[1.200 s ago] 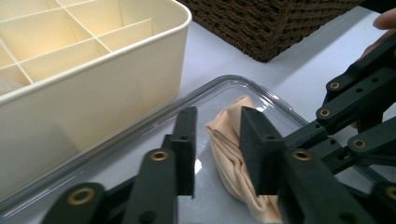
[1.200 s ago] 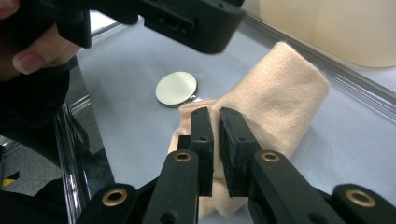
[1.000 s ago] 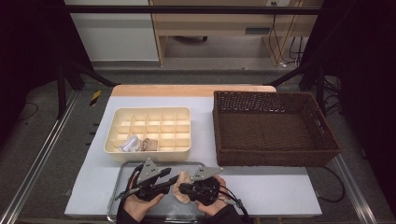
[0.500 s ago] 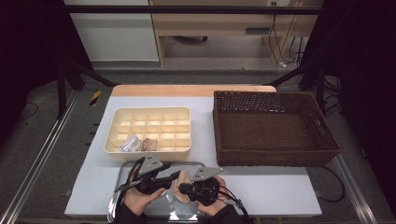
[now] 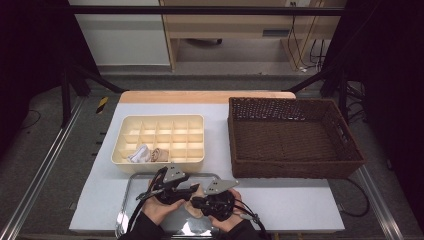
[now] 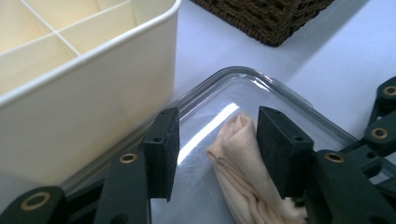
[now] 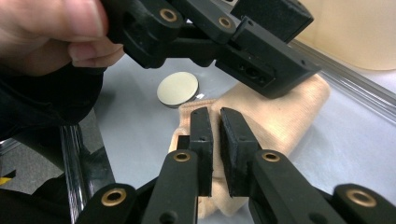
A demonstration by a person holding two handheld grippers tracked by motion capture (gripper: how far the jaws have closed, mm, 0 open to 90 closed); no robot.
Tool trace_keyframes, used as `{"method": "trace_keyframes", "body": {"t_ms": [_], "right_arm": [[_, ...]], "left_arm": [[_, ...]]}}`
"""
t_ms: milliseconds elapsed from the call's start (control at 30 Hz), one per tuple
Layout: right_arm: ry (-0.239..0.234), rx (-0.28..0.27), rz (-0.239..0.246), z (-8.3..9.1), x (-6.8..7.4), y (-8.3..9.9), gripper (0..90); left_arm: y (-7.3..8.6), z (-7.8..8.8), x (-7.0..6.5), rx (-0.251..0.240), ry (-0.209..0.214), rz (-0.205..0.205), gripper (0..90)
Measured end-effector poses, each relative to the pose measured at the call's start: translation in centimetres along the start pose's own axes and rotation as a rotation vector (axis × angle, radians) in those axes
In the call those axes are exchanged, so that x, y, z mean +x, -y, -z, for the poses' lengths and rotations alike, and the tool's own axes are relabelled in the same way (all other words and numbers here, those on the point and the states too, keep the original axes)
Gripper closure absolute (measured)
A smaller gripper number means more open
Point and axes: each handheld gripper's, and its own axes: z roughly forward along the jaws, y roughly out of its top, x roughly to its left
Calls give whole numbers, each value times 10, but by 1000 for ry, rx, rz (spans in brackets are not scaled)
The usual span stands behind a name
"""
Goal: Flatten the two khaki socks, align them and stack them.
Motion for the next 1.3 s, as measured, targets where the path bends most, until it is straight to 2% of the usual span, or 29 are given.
{"method": "trace_keyframes", "body": {"t_ms": [200, 367, 567, 633, 867, 967, 1067, 1133, 1300], "right_arm": [[3, 12, -7, 5, -2, -1, 830], [10, 18, -20, 10, -5, -2, 822], [42, 21, -17, 18, -10, -2, 787], [45, 19, -31, 22, -11, -2, 780], [50, -47, -66, 34, -11, -8, 795], [56, -26, -61, 31, -9, -6, 813], [58, 18, -60, 27, -7, -1, 845], [51, 34, -60, 24, -6, 4, 855], [47, 39, -60, 23, -4, 5, 858]], "left_arm": [[9, 5, 6, 6, -5, 26, 495], [15, 10, 6, 1, -5, 38, 497], [24, 19, -1, -3, -23, 59, 496], [26, 20, -3, -5, -34, 60, 497], [32, 22, -8, -17, -46, 66, 499], [32, 22, -10, -18, -45, 68, 499], [31, 24, -8, -24, -27, 86, 483], [30, 27, -6, -25, 2, 101, 473], [29, 34, -10, -34, 29, 103, 469]]}}
